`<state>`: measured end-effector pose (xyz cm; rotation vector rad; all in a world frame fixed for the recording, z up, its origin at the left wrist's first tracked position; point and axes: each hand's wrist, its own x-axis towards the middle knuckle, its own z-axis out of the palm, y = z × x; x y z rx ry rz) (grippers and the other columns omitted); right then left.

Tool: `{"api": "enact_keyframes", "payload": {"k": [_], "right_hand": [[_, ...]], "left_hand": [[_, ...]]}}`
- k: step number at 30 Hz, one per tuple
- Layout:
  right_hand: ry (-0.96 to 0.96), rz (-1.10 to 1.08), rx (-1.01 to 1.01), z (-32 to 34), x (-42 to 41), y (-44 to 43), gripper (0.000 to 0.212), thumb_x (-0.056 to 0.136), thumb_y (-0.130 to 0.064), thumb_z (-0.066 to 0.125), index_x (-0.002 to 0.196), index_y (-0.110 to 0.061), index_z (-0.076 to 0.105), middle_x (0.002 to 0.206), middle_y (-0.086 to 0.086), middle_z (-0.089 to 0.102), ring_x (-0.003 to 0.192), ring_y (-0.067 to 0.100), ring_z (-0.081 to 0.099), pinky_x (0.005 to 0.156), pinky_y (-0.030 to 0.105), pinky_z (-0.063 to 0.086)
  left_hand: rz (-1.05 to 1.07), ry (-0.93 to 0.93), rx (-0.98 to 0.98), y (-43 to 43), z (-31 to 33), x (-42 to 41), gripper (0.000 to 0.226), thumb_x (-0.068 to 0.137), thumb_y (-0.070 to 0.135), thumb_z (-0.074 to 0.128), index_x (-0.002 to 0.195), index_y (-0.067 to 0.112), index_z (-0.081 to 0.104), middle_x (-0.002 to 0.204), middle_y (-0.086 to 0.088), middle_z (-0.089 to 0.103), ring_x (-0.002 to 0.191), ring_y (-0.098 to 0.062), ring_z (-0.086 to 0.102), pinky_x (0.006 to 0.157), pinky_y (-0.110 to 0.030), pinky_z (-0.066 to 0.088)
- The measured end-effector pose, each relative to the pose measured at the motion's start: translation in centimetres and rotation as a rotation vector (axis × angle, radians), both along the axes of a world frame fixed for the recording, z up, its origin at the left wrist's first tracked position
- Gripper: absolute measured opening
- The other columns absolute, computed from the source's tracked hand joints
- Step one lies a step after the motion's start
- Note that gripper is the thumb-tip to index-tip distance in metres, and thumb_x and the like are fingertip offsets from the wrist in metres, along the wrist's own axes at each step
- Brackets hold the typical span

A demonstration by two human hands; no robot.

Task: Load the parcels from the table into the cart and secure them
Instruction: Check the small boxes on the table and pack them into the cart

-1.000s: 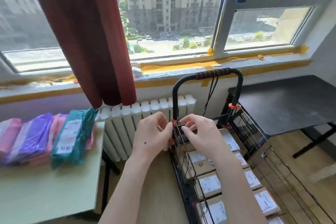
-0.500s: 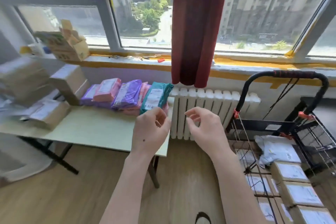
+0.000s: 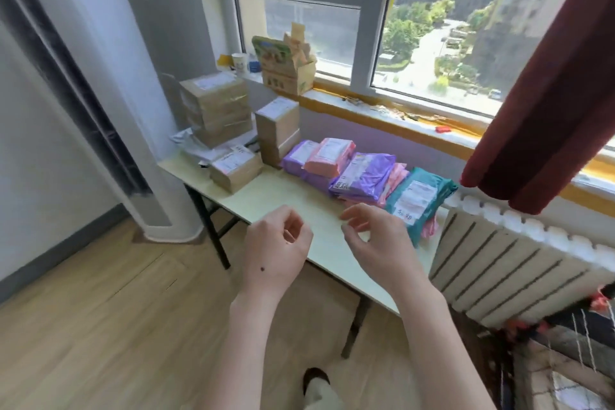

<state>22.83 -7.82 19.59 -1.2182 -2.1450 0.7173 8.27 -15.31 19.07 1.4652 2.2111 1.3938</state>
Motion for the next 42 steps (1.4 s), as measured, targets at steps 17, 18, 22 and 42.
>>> {"api": "enact_keyframes", "payload": {"k": [17, 18, 22, 42], "right_hand": [[-0.092, 0.354, -0.077, -3.0, -18.6, 16.2, 0.019, 0.091, -0.024, 0.061, 0.110, -0.026, 0.064, 0.108, -0.008, 0.056, 0.092, 0.004, 0.057, 0.086, 0.025, 0.049], [-0.104, 0.361, -0.080, -3.5, -19.6, 16.8, 0.019, 0.091, -0.025, 0.061, 0.110, -0.026, 0.064, 0.108, -0.008, 0.055, 0.092, 0.005, 0.057, 0.086, 0.026, 0.049], [-0.144, 0.394, -0.123, -5.0, -23.7, 18.6, 0.020, 0.090, -0.023, 0.061, 0.109, -0.026, 0.064, 0.107, -0.007, 0.057, 0.091, 0.006, 0.057, 0.086, 0.025, 0.049], [0.040, -0.181, -0.604, -14.6, -42.5, 23.9, 0.032, 0.087, -0.015, 0.061, 0.119, -0.020, 0.061, 0.114, -0.001, 0.062, 0.099, 0.011, 0.059, 0.088, 0.024, 0.048]], "left_hand": [[0.224, -0.076, -0.140, 13.4, -2.0, -16.4, 0.017, 0.086, 0.020, 0.064, 0.070, 0.015, 0.059, 0.064, 0.008, 0.060, 0.063, -0.007, 0.056, 0.053, -0.013, 0.040], [0.232, -0.086, -0.155, 13.9, -2.4, -17.3, 0.017, 0.085, 0.019, 0.065, 0.070, 0.015, 0.059, 0.064, 0.008, 0.061, 0.063, -0.007, 0.056, 0.054, -0.015, 0.041], [0.234, -0.122, -0.200, 15.7, -4.0, -21.5, 0.017, 0.082, 0.017, 0.068, 0.069, 0.018, 0.058, 0.066, 0.007, 0.061, 0.064, -0.009, 0.056, 0.059, -0.021, 0.046], [-0.176, -0.030, -0.706, 28.2, -15.2, -42.2, 0.062, 0.066, 0.040, 0.070, 0.124, 0.026, 0.052, 0.121, 0.003, 0.052, 0.116, -0.019, 0.047, 0.090, -0.032, 0.044]]}}
